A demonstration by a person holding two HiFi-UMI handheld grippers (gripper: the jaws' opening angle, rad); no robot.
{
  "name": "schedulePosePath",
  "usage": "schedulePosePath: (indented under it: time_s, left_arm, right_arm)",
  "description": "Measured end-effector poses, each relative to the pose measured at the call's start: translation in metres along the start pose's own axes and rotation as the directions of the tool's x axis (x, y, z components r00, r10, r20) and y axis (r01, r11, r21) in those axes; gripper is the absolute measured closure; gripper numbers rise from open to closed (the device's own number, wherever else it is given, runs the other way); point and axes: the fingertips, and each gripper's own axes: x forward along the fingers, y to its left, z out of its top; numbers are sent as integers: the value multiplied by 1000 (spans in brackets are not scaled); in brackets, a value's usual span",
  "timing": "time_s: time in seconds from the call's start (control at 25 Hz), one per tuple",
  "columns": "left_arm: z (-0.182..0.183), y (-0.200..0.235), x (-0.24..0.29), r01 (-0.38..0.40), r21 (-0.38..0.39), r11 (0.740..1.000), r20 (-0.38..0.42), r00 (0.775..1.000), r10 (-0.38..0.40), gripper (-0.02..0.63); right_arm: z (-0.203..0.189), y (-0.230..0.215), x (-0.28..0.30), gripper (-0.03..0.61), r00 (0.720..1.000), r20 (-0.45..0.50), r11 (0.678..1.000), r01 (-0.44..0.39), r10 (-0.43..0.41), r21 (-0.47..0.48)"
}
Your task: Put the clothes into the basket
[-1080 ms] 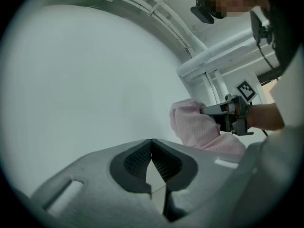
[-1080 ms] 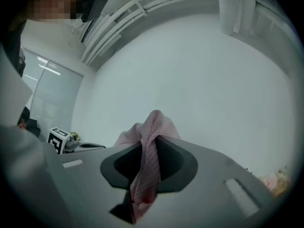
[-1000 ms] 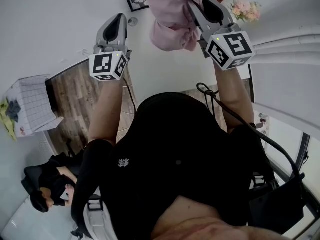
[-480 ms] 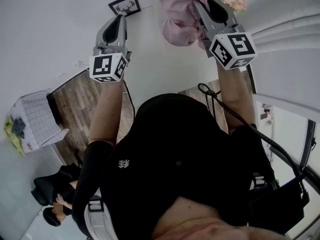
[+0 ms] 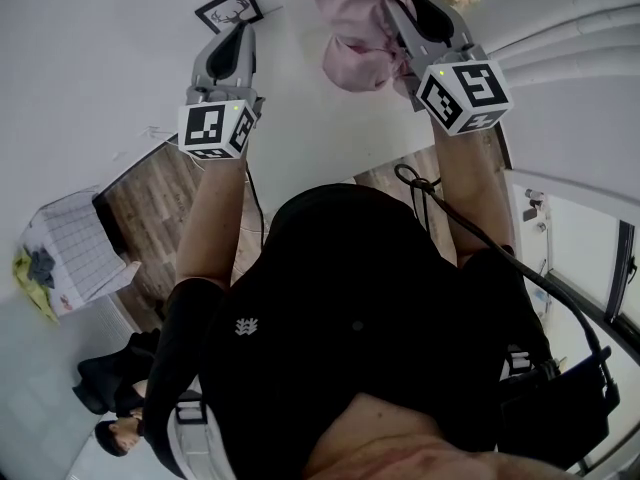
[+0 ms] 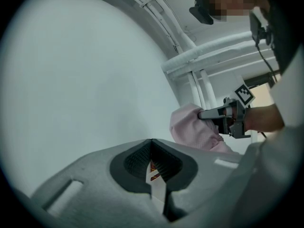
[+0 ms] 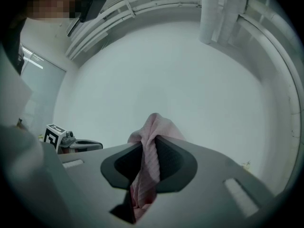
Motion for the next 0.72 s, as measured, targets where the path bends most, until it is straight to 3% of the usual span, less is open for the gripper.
schedulePosePath:
  time_s: [0.44,0.72]
  left_arm:
    - [-27,-2,-11,-5,-32,999,-47,999,3,614]
    - [-14,-5,-21,-9,-64,998,-21,1000,8,614]
  right_arm:
    - [-31,2,5,509,1000,-30,999,-1,2,35]
    - [-41,3,2,509,999,-40,998,0,2,58]
